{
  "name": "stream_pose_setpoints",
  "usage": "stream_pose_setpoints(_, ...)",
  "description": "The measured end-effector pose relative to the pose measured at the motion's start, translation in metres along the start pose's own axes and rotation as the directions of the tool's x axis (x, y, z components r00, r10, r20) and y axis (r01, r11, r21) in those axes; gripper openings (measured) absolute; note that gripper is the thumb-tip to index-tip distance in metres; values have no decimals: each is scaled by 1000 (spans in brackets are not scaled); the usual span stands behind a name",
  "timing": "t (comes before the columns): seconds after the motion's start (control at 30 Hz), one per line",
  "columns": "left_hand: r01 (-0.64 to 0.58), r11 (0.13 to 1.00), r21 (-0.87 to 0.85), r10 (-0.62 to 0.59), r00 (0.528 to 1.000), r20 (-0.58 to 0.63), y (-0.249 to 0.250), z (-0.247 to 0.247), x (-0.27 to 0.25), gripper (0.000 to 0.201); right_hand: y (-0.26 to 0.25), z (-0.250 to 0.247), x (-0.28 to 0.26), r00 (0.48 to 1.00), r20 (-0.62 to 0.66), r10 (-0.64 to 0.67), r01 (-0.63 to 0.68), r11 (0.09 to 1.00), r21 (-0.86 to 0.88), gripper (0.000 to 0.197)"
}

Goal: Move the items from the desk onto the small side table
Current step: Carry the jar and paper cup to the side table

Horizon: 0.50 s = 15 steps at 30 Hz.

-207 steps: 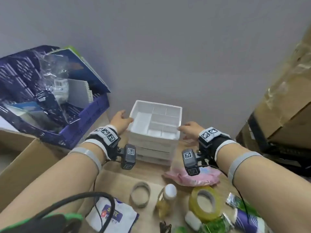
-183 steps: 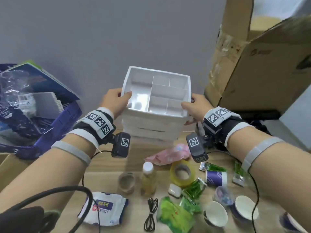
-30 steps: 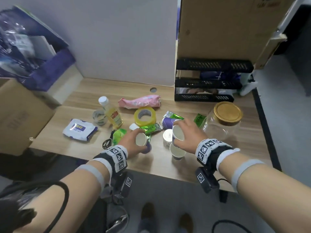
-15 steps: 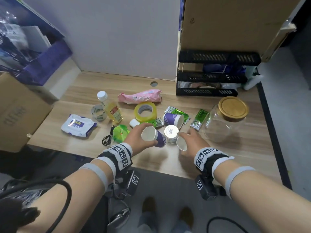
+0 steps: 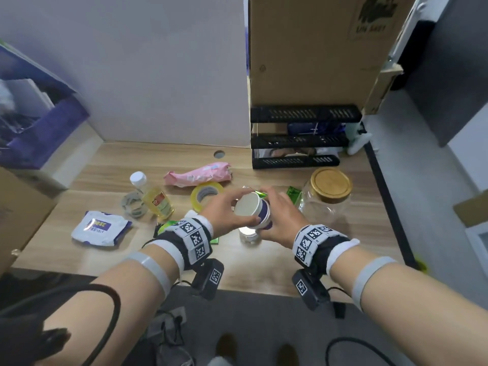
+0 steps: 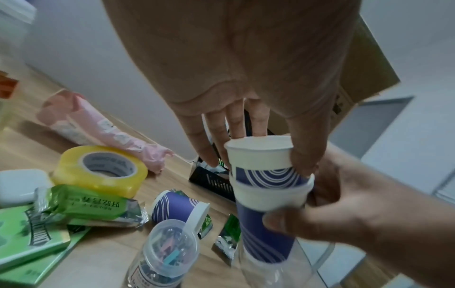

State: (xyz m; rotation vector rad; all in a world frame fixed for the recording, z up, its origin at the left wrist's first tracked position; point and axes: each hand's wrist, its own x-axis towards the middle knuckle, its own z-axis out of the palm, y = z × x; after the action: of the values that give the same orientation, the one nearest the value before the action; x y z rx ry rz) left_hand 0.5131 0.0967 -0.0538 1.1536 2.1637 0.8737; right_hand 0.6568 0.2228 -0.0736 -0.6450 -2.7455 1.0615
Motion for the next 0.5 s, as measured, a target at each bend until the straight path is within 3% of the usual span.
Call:
stream_pose_setpoints(0.13,22,998,-63,-17,997,80,-1,8,2,87,-4,6,3,1000,-13,27,-25,994,108,81)
stream_pose_setpoints(0.2,62,965,-254,-27,990,139,-12,9,4,93,-4,12,6,997,-18,74,-67,968,241,83)
stream_pose_setpoints(0.3,162,839,-520,-21,964,267,-36,10,11,100,2,22,20,986,23,166,-163,921,355,80)
stream_pose_setpoints(0.4,144,882,-449,22,939,344,-55,7,28,94,9,34,34,968,95,231,-249,866,433,75)
stream_pose_setpoints(0.5,82,945,-317,-8,974,227,-76,2,47,84,13,45,50,905,211,370,-412,630,658,51)
